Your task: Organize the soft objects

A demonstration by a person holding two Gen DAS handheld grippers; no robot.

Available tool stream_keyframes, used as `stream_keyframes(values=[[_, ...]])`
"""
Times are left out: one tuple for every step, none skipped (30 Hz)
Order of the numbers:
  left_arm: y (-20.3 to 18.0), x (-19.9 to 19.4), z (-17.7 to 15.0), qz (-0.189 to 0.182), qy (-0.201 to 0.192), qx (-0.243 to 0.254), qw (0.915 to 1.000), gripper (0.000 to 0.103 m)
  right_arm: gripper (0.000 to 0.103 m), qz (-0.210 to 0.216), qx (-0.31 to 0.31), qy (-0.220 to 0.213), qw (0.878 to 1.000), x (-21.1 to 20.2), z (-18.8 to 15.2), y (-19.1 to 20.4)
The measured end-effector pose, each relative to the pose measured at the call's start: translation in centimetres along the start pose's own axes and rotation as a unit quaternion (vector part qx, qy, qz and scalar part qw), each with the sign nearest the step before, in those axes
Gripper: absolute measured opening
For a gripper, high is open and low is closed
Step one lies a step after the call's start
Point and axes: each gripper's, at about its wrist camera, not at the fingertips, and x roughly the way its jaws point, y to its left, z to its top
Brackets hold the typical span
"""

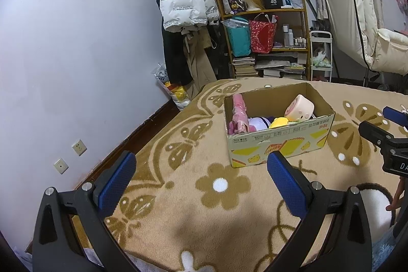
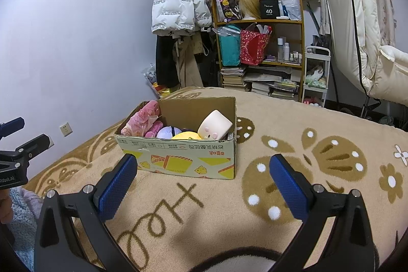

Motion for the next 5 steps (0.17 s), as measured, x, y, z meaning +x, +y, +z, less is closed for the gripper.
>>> stream_keyframes(values=[[-0.01,-0.01,0.00,0.000,0.000,0.000,1.0000,0.102,0.103,0.000,0.000,0.000,1.000,-0.02,0.00,-0.02],[0.06,0.05,0.00,-0.001,0.001,-0.001,1.0000,0.102,0.103,0.000,0.001,0.001,1.000,-0.05,-0.01,-0.06],[-0.01,-0.01,0.00,0.000,0.000,-0.001,1.0000,0.102,0.103,0.000,0.001,0.000,1.000,-0.01,0.01,-0.03],[0.01,0.01,-0.02,-0.001,0.001,-0.002,1.0000,0.102,0.103,0.000,0.001,0.001,1.000,-0.05,-0.04,-0.07],[0.03,0.02,-0.06,-0.001,0.001,-0.002,1.0000,0.102,0.103,0.001,0.002,0.001,1.000,-0.09,-0.06,-0.09]])
